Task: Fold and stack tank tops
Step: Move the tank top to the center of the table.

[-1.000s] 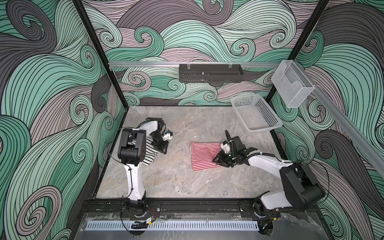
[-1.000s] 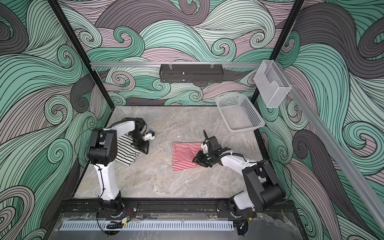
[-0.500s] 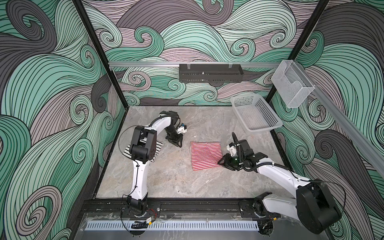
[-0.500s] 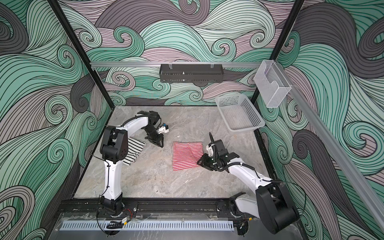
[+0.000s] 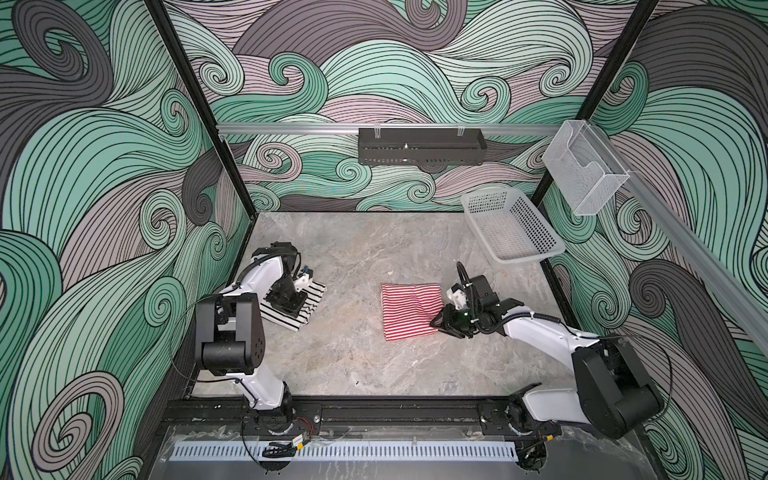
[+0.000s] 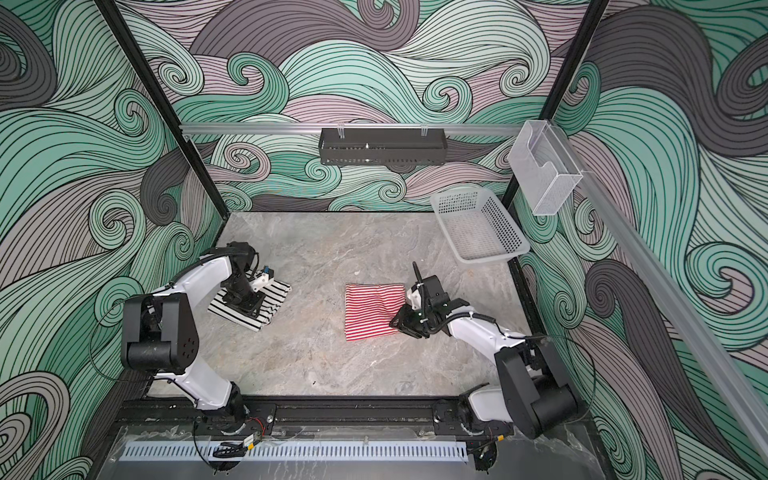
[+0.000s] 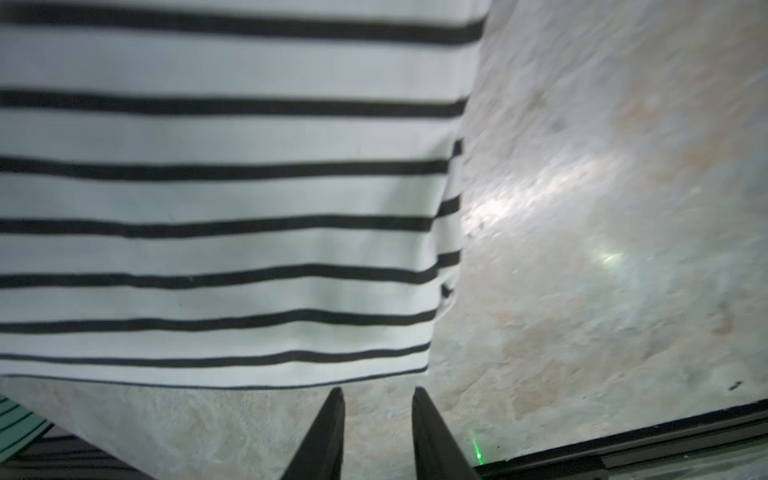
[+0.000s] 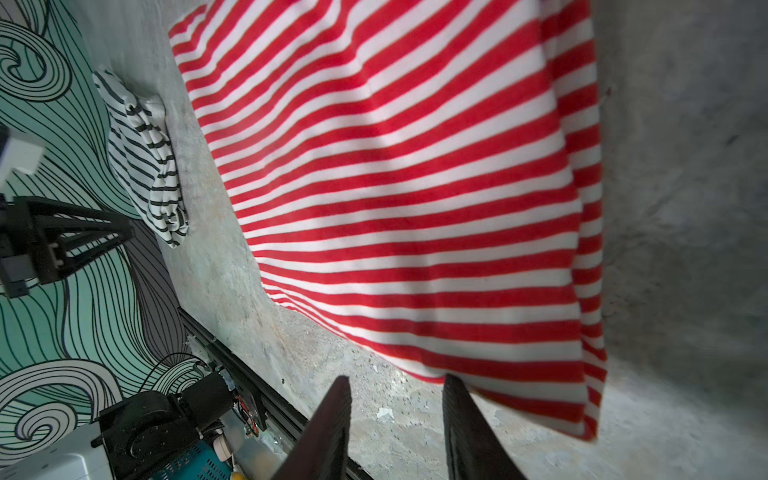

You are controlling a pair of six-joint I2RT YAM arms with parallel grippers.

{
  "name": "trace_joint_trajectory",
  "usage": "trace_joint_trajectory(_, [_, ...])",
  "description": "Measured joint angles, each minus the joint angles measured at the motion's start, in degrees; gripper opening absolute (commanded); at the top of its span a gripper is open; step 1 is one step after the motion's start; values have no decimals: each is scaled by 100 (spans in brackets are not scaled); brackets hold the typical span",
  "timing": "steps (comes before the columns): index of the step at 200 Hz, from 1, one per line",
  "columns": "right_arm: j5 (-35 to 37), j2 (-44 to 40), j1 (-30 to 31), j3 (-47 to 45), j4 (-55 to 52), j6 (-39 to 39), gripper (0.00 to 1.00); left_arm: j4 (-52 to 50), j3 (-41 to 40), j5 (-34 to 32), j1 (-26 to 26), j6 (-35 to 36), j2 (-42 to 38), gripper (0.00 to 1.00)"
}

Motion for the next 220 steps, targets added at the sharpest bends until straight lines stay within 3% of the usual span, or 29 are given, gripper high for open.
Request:
trace_joint_trajectory(31, [-116,175,0,55,227,24,39,212,-151,-101,9,136,136,32])
trace_joint_trajectory(64, [-122,103,0,50,256,83,39,284,168,-9,-129,136,922,32])
trace_joint_trajectory(129, [-61,-201,-2,20,240,125,39,-142,916,433,-1239,-22,1639,32])
trace_joint_trajectory(169, [-4,-229,-72,20,160,125,39,-562,1530,1049,-1961,-236,2118,32])
trace_joint_trajectory(199, [46,-317,-164,20,57,155,47,-741,2218,1711,-2411,-435,2577,32])
trace_joint_trajectory(220, [144,-601,-251,-37,-28,216,58,-839,2662,2068,-2623,-501,2861,32])
